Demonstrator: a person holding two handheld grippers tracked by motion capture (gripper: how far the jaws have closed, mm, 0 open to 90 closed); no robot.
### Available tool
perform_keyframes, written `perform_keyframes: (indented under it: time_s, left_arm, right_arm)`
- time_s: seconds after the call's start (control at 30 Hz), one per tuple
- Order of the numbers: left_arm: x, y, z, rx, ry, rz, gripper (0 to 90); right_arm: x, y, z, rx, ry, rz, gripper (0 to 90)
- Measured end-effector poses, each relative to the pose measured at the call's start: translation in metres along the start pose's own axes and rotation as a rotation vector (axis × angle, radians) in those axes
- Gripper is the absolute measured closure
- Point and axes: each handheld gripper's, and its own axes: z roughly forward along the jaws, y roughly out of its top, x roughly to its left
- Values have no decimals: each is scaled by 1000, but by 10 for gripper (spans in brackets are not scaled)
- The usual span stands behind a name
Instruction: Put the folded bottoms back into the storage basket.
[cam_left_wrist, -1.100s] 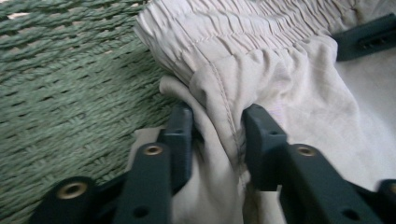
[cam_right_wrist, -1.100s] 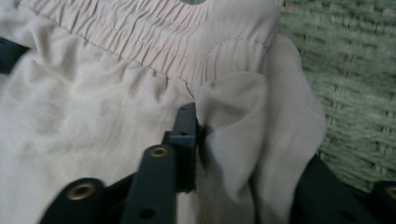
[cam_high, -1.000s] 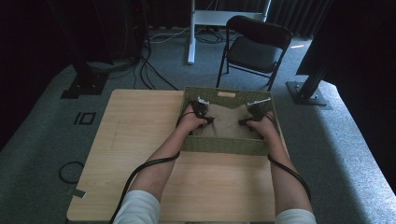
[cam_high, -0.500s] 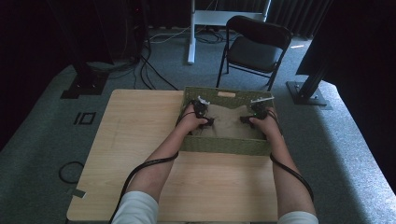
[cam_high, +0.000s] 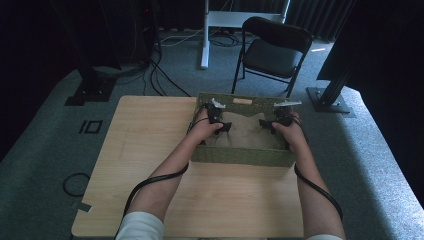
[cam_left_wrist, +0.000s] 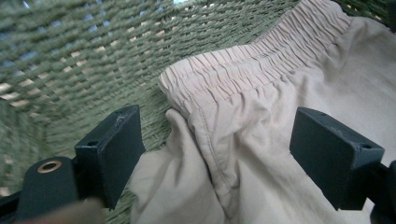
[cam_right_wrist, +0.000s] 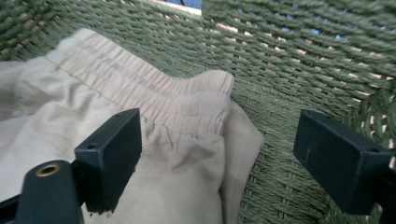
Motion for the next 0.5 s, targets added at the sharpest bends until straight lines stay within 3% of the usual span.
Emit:
perform_keyframes:
  time_s: [0.17, 0.23, 0.4, 0.5]
  left_arm:
    - [0, 4, -12, -29, -6, -12, 184]
    - [0, 6, -19, -50, -26, 1, 184]
    - [-3, 6, -30, -64, -48, 13, 184]
    - [-5, 5, -35, -100, -47, 23, 184]
  right_arm:
    - [5, 3, -9, -10, -9, 12, 142]
    - [7, 6, -14, -29, -6, 6, 142]
    - [13, 12, -25, -51, 13, -25, 141]
    - [16, 14, -29, -60, 37, -26, 140]
